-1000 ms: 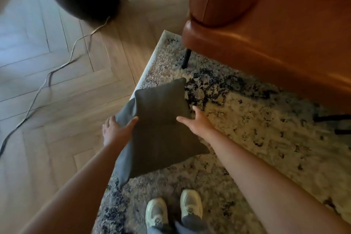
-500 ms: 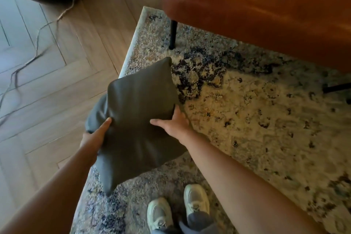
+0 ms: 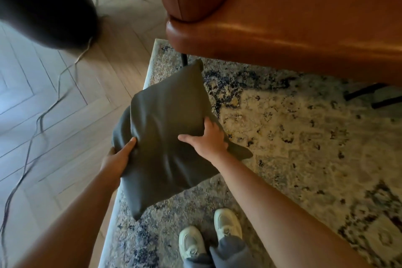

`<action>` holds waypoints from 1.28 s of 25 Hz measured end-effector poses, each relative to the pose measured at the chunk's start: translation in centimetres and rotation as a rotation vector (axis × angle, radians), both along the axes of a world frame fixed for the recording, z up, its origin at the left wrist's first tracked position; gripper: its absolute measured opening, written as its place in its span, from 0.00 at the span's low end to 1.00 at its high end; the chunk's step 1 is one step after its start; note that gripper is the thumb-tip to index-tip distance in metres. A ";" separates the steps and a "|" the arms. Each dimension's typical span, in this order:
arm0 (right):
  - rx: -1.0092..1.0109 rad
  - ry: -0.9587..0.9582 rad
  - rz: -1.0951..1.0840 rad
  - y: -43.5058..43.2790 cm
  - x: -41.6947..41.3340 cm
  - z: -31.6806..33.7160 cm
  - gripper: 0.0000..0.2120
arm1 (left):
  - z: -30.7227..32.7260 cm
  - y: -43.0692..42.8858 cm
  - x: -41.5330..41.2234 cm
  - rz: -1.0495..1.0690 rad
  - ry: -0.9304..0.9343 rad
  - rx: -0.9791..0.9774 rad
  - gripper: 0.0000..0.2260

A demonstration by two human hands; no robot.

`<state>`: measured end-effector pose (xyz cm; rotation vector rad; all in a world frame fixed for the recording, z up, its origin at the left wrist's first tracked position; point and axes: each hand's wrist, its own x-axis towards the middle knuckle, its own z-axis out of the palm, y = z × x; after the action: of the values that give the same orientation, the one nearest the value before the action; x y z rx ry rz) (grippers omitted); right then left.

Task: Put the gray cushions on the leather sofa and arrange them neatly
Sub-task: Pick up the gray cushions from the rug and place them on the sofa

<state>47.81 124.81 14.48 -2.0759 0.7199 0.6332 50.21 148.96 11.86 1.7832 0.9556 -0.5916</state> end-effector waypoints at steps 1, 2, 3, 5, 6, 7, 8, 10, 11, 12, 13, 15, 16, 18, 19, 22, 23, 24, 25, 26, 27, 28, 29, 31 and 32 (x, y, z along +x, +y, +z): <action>-0.023 -0.030 -0.010 -0.8 0.0 2.0 0.49 | 1.6 -1.0 0.0 -0.010 -0.007 -0.033 0.36; -0.047 -0.062 -0.016 -1.6 0.0 4.2 0.49 | 3.3 -2.1 0.0 -0.018 -0.018 -0.071 0.34; -0.071 -0.097 -0.020 -2.3 0.0 6.5 0.48 | 5.3 -3.3 -0.1 -0.024 -0.027 -0.101 0.32; -0.115 -0.159 -0.027 -3.9 -0.1 11.2 0.48 | 9.3 -5.2 -0.3 -0.025 -0.038 -0.142 0.31; -0.130 -0.173 -0.030 -4.7 -0.1 13.5 0.48 | 11.1 -6.1 -0.3 -0.022 -0.038 -0.150 0.32; -0.142 -0.176 -0.033 -5.4 -0.2 15.6 0.48 | 13.1 -7.0 -0.2 -0.013 -0.041 -0.154 0.34; -0.147 -0.177 -0.048 -6.2 -0.4 17.5 0.48 | 14.9 -7.9 -0.1 -0.013 -0.052 -0.149 0.35; -0.131 -0.177 -0.122 -8.4 -1.1 21.6 0.48 | 19.7 -10.5 0.3 -0.027 -0.087 -0.141 0.34; -0.108 -0.165 -0.168 -9.6 -1.3 23.4 0.48 | 21.9 -11.9 1.0 -0.036 -0.115 -0.141 0.32; -0.073 -0.150 -0.223 -10.8 -1.5 24.9 0.49 | 24.0 -13.6 1.9 -0.057 -0.141 -0.134 0.31; -0.036 -0.137 -0.294 -12.0 -1.5 26.2 0.50 | 26.0 -15.5 3.1 -0.086 -0.169 -0.116 0.30; 0.078 -0.175 -0.490 -14.8 -1.1 27.9 0.54 | 29.1 -19.4 6.3 -0.165 -0.233 -0.101 0.30; 0.136 -0.216 -0.599 -16.6 -0.8 28.0 0.54 | 30.5 -21.4 8.0 -0.210 -0.267 -0.091 0.28; 0.269 -0.287 -0.771 -20.0 0.2 29.6 0.47 | 33.3 -25.9 11.6 -0.334 -0.365 -0.011 0.22; 0.328 -0.299 -0.830 -21.8 0.9 30.9 0.42 | 34.9 -28.5 13.2 -0.385 -0.412 0.053 0.19; 0.420 -0.260 -0.912 -26.8 2.5 33.1 0.45 | 39.4 -36.3 17.4 -0.508 -0.498 0.172 0.16; 0.436 -0.253 -0.933 -28.4 3.3 33.6 0.50 | 40.6 -38.7 18.7 -0.543 -0.516 0.202 0.15; 0.461 -0.240 -0.972 -29.7 4.1 33.8 0.53 | 41.8 -40.8 19.8 -0.582 -0.541 0.227 0.15; 0.494 -0.217 -1.013 -30.8 4.9 34.3 0.51 | 42.9 -42.9 20.7 -0.635 -0.574 0.250 0.15; 0.527 -0.169 -1.044 -32.0 5.9 34.6 0.46 | 44.0 -45.1 21.8 -0.699 -0.614 0.270 0.15; 0.578 -0.124 -1.078 -33.1 7.0 34.8 0.40 | 45.0 -47.2 23.0 -0.767 -0.668 0.296 0.15; 0.656 -0.083 -1.121 -34.0 8.3 35.1 0.36 | 45.9 -49.1 24.3 -0.831 -0.723 0.328 0.15; 0.745 -0.056 -1.145 -34.8 9.6 35.1 0.34 | 46.5 -51.2 25.5 -0.889 -0.778 0.356 0.14; 0.882 -0.060 -1.192 -36.7 12.5 34.7 0.39 | 47.3 -55.6 27.8 -1.024 -0.869 0.404 0.14; 0.917 -0.077 -1.234 -37.7 13.7 34.7 0.41 | 47.5 -57.7 28.8 -1.102 -0.913 0.423 0.14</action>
<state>61.55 87.11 49.14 -0.5822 1.1791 0.0855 78.99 91.24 59.38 2.5268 -0.6423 -0.1231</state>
